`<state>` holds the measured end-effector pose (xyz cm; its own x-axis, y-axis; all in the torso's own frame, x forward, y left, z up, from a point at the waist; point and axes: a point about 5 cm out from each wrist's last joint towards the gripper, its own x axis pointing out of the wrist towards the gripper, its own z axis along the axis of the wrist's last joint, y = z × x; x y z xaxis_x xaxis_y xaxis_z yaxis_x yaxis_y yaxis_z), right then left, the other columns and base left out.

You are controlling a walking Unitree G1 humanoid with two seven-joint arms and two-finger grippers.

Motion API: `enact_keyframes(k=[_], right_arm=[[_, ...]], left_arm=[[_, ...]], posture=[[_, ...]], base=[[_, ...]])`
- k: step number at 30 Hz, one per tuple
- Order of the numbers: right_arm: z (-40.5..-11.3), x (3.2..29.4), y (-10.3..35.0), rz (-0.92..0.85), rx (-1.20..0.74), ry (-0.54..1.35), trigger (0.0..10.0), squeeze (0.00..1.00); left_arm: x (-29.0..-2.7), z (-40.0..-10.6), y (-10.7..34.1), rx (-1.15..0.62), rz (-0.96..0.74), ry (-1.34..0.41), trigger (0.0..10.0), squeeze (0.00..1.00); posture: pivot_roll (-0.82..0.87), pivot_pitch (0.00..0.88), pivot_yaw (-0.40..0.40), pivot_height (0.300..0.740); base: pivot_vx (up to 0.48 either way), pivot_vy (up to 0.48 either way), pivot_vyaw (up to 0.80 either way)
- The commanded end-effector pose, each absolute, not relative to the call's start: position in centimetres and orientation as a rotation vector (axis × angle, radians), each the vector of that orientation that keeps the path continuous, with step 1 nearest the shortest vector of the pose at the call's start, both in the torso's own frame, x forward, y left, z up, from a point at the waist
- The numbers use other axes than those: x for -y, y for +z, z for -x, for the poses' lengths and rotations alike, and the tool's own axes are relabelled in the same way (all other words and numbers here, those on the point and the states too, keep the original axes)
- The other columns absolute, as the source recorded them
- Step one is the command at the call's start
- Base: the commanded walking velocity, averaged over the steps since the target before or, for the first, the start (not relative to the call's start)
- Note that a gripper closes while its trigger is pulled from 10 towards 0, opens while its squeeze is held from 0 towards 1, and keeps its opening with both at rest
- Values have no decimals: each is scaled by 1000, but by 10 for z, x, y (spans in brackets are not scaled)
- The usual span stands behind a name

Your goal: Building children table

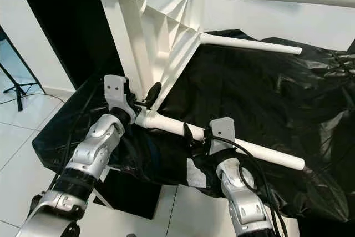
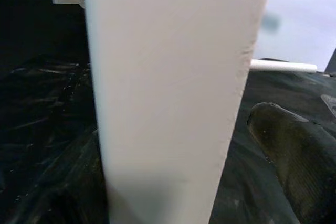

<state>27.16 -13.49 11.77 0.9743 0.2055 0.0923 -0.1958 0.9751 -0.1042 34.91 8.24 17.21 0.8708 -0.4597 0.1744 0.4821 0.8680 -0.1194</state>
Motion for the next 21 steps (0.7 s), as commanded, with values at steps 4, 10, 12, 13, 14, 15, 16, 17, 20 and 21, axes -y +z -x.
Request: enact_keyframes(k=[4,10,12,13,14,15,16,17,20,21], right_arm=[[-272,134,115,86,98,189,10000,0],[-270,132,114,85,99,188,10000,0],[-269,134,113,89,102,176,10000,0],[-268,136,112,92,102,169,10000,0],[-268,136,112,92,102,169,10000,0],[-268,137,112,95,103,161,10000,0],[-268,137,112,97,103,154,10000,0],[-268,138,111,98,103,149,10000,0],[-268,138,111,100,103,145,10000,0],[-268,138,111,100,103,145,10000,0]], left_arm=[[-60,-346,172,159,145,-851,10000,0],[-53,-352,173,147,162,-866,10000,0],[-48,-356,173,142,159,-865,10000,0],[-48,-359,173,138,163,-858,10000,0],[-48,-359,173,138,163,-858,10000,0],[-48,-362,174,135,173,-847,8588,0],[-49,-364,174,134,174,-828,4549,0],[-52,-366,175,139,175,-804,0,0],[-55,-368,175,142,175,-785,0,0],[-55,-368,175,142,175,-785,0,0]], posture=[[-56,0,30,740],[-71,0,36,740],[-84,0,42,740],[-88,0,44,740],[-88,0,44,740],[-91,0,47,740],[-91,0,48,740],[-94,0,51,740],[-95,0,53,740],[-95,0,53,740]], base=[[0,0,0],[0,0,0],[0,0,0],[0,0,0],[0,0,0],[0,0,0],[0,0,0],[0,0,0],[0,0,0],[0,0,0]])
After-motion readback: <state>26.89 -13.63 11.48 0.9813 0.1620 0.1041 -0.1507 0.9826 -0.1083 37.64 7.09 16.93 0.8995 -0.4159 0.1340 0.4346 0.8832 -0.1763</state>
